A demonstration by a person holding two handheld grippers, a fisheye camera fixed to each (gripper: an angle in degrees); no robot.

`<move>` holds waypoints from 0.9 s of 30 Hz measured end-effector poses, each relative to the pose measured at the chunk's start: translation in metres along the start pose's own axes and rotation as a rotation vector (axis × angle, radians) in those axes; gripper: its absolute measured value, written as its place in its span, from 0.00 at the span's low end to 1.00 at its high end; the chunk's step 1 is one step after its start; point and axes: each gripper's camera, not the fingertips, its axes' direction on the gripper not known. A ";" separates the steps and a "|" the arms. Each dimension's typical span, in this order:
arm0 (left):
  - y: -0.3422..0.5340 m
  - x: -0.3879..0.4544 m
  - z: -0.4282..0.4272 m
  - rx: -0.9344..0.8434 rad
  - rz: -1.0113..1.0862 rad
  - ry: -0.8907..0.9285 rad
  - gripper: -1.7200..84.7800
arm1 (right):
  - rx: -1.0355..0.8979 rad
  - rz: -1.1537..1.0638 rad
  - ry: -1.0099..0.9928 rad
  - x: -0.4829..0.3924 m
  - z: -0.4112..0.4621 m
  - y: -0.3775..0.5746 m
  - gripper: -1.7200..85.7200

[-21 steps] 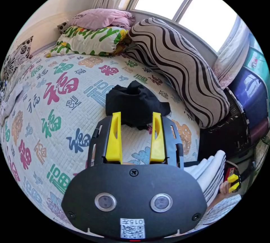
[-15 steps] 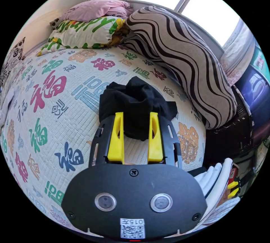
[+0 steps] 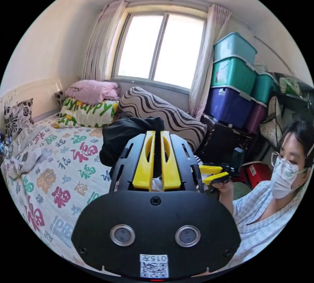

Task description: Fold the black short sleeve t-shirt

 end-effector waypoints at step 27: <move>0.361 0.102 -0.274 -0.244 -0.535 -0.351 0.19 | -0.665 -0.091 -0.242 -0.233 0.179 0.164 0.19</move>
